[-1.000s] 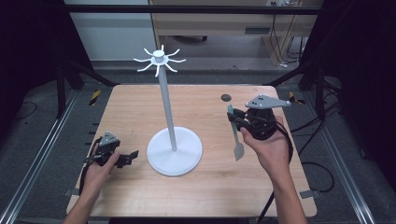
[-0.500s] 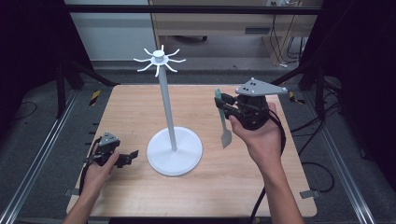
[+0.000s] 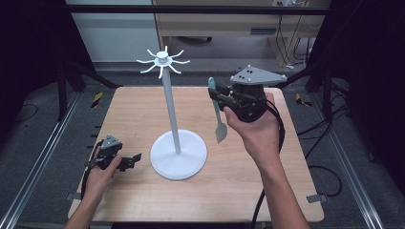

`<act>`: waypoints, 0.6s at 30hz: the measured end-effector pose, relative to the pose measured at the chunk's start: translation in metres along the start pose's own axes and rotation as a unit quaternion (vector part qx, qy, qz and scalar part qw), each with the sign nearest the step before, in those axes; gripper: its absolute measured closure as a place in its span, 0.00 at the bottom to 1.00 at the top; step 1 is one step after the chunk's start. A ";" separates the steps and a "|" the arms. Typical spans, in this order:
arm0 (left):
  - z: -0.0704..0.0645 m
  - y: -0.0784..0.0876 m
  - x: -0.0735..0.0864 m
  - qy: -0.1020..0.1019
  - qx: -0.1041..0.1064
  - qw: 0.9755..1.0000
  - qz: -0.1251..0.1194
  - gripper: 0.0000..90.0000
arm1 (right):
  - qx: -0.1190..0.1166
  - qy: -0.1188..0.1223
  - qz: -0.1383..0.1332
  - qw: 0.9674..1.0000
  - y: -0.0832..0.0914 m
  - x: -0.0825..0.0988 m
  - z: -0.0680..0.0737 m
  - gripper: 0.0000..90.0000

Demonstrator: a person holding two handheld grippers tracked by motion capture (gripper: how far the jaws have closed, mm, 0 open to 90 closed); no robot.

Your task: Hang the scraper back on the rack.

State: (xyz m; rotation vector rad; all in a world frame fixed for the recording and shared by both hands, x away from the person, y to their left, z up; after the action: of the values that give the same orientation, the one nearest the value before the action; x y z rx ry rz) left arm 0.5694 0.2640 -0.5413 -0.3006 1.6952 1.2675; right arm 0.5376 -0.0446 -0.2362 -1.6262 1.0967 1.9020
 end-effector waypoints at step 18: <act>0.000 0.000 0.000 0.002 0.001 1.000 0.000 0.04 | -0.030 0.006 -0.019 0.999 -0.002 -0.029 0.024 0.83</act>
State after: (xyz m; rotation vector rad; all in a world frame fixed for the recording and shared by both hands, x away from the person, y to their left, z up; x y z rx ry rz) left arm 0.5692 0.2638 -0.5413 -0.3016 1.6998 1.2658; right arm 0.5306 -0.0199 -0.2089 -1.6797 1.0153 1.9205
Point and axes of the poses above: each handheld gripper's, and its own axes: y roughly backward along the jaws, x roughly out of its underside, z roughly to its left, the point moved 10 cm from there along -y, roughly forward along the jaws, and after that the axes turned 4 degrees about -y, right-handed, at the moved point
